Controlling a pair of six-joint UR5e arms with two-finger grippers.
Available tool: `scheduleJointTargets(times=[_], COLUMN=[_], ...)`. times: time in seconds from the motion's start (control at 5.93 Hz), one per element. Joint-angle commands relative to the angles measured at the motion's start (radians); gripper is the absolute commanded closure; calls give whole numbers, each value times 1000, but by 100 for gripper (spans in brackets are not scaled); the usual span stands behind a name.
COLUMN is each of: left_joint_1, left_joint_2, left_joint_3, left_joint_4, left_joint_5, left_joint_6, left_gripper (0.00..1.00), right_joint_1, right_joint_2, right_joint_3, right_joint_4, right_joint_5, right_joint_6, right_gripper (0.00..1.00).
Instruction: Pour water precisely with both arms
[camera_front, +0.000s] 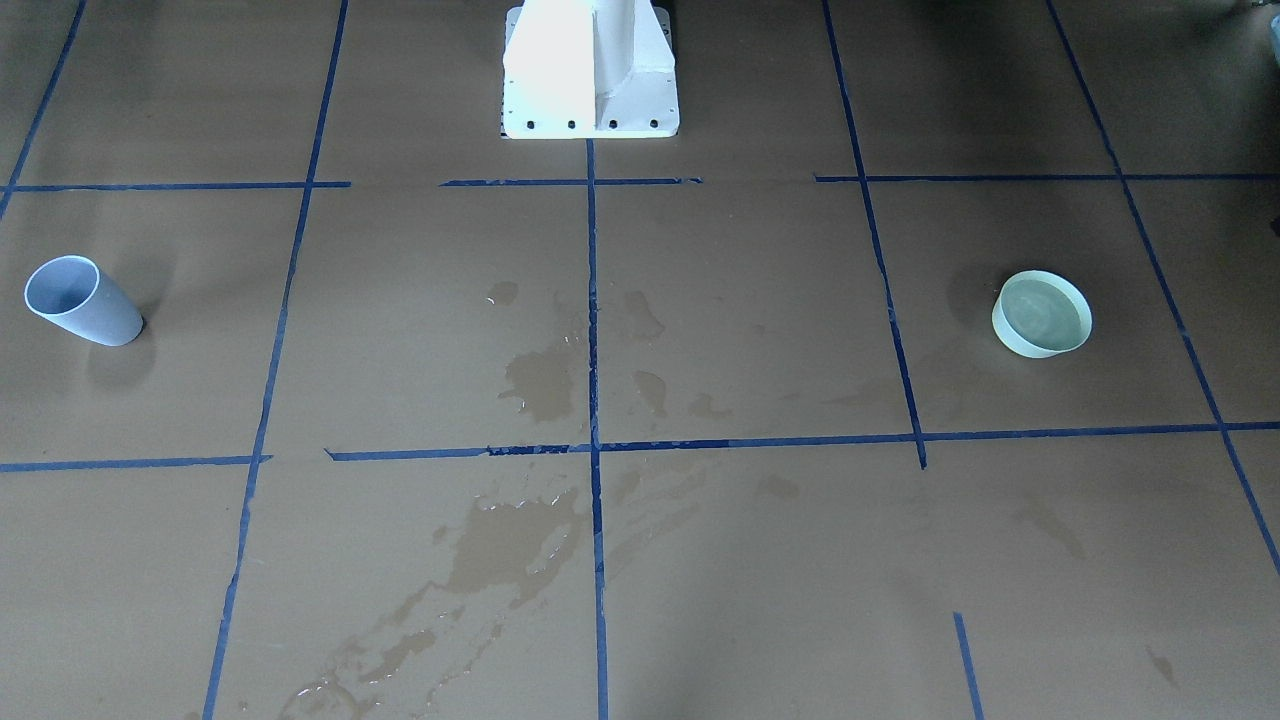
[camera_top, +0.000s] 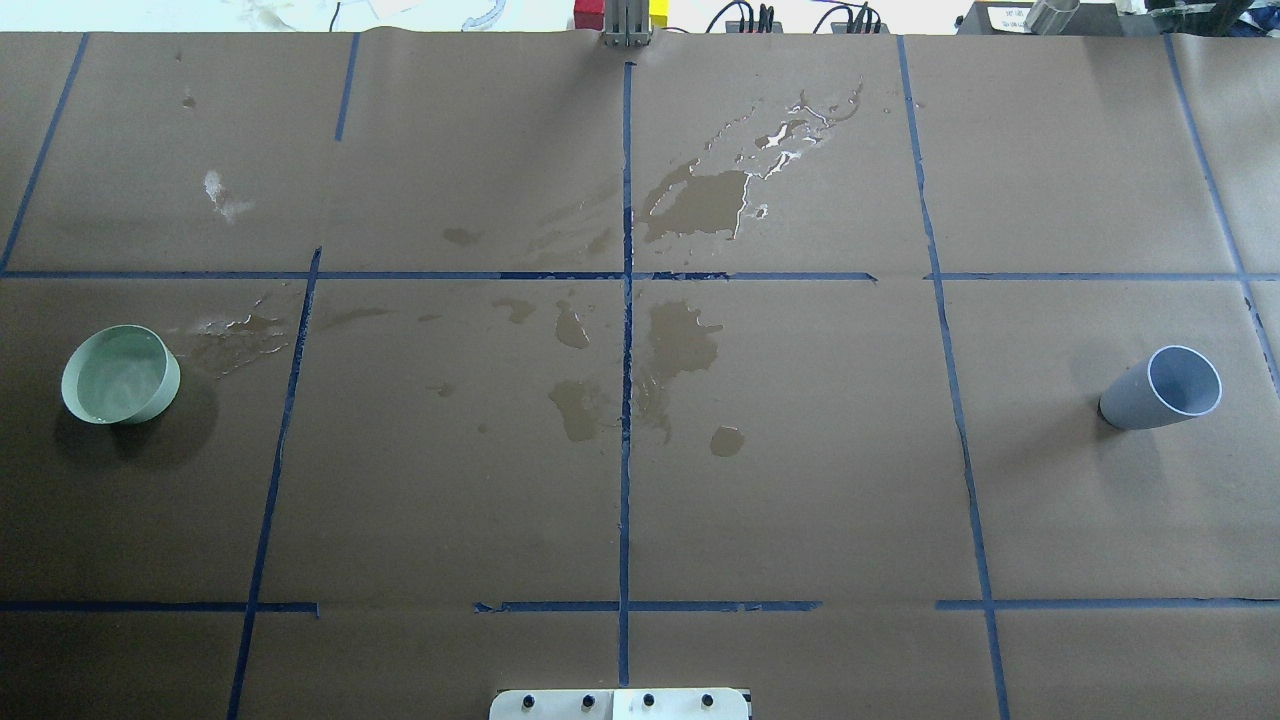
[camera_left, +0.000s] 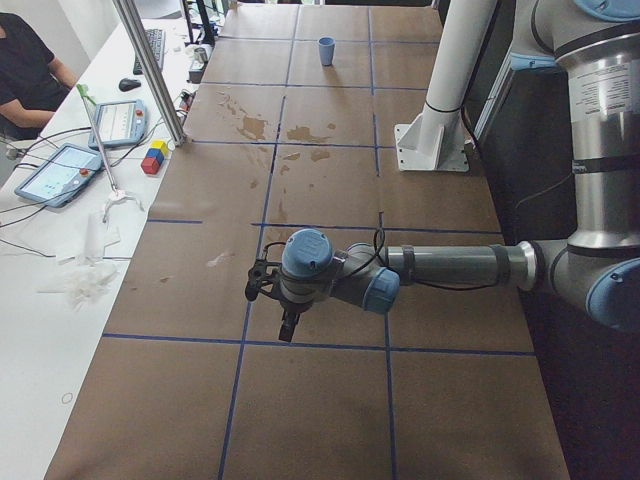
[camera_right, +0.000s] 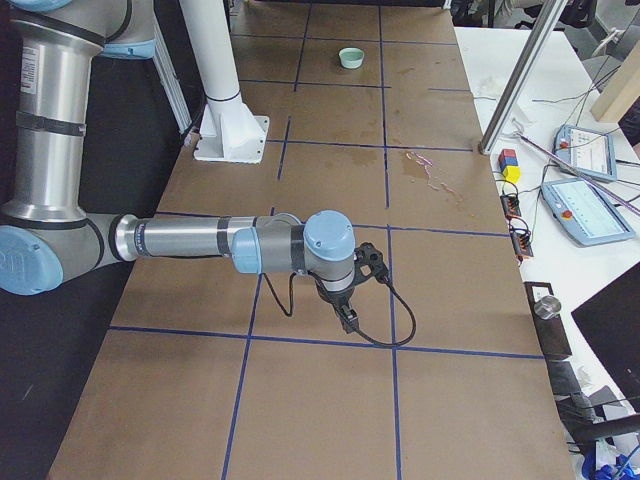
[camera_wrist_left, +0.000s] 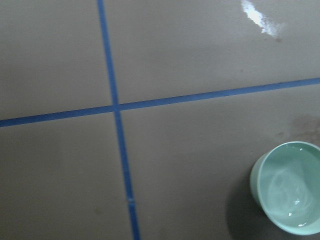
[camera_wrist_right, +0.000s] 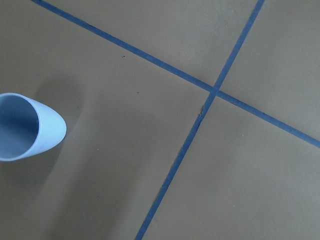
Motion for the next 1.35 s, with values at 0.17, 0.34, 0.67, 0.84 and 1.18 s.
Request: scheduleJointTargets(times=[0.17,0.34,0.67,0.84,1.18], left_joint_1=[-93,-92,-92,-92,-90], left_joint_2=[-29,-32,-9,-9,-13], left_joint_3=[-93,-65,-52,-58,-51], left_joint_4=[415,416,408,404,399], left_joint_5=[48,33,-30,-32,-55], left_joint_6=[223,215,215,214,215], left_gripper=[0,0,0,0,0], right_joint_1=[1,1,-4,-2,-2], right_joint_2=[-16,-43,-39,-34,-27], right_joint_3=[-4,0,2,22,40], right_joint_4=[-3,-1,-83,-108,-106], right_joint_5=[-1,8,16,36,38], right_joint_6=[1,2,46,92,235], right_gripper=[0,0,0,0,0])
